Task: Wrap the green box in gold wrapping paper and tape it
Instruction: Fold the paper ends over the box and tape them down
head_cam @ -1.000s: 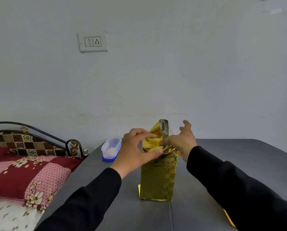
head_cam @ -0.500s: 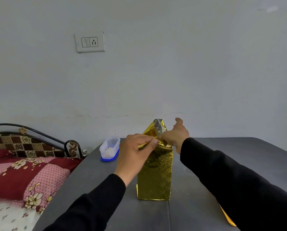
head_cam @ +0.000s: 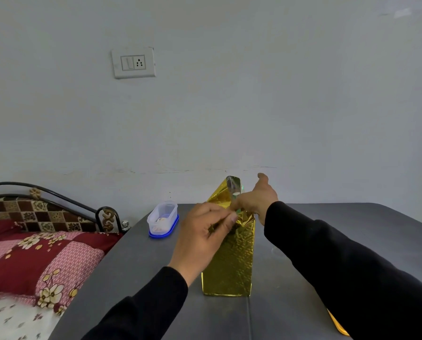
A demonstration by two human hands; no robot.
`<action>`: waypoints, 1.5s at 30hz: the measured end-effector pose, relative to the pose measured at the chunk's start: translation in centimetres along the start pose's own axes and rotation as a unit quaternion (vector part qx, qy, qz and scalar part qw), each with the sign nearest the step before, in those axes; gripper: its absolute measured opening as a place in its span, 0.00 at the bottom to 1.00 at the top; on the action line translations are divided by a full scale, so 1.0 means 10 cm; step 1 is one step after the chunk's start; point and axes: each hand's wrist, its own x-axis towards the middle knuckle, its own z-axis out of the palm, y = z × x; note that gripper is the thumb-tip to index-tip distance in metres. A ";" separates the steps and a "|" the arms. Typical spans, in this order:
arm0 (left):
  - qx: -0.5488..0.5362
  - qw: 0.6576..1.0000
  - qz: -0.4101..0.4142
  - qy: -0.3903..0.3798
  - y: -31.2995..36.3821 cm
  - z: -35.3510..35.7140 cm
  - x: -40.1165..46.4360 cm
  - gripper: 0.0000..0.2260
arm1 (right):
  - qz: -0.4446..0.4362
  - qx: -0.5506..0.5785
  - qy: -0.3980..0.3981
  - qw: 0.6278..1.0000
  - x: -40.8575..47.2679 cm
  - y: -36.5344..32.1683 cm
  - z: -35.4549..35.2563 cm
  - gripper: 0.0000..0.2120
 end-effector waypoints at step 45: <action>-0.163 0.899 -0.300 -0.274 -0.49 -0.13 0.51 0.39 | -0.147 0.163 0.022 0.975 -0.69 -0.17 -0.07 0.26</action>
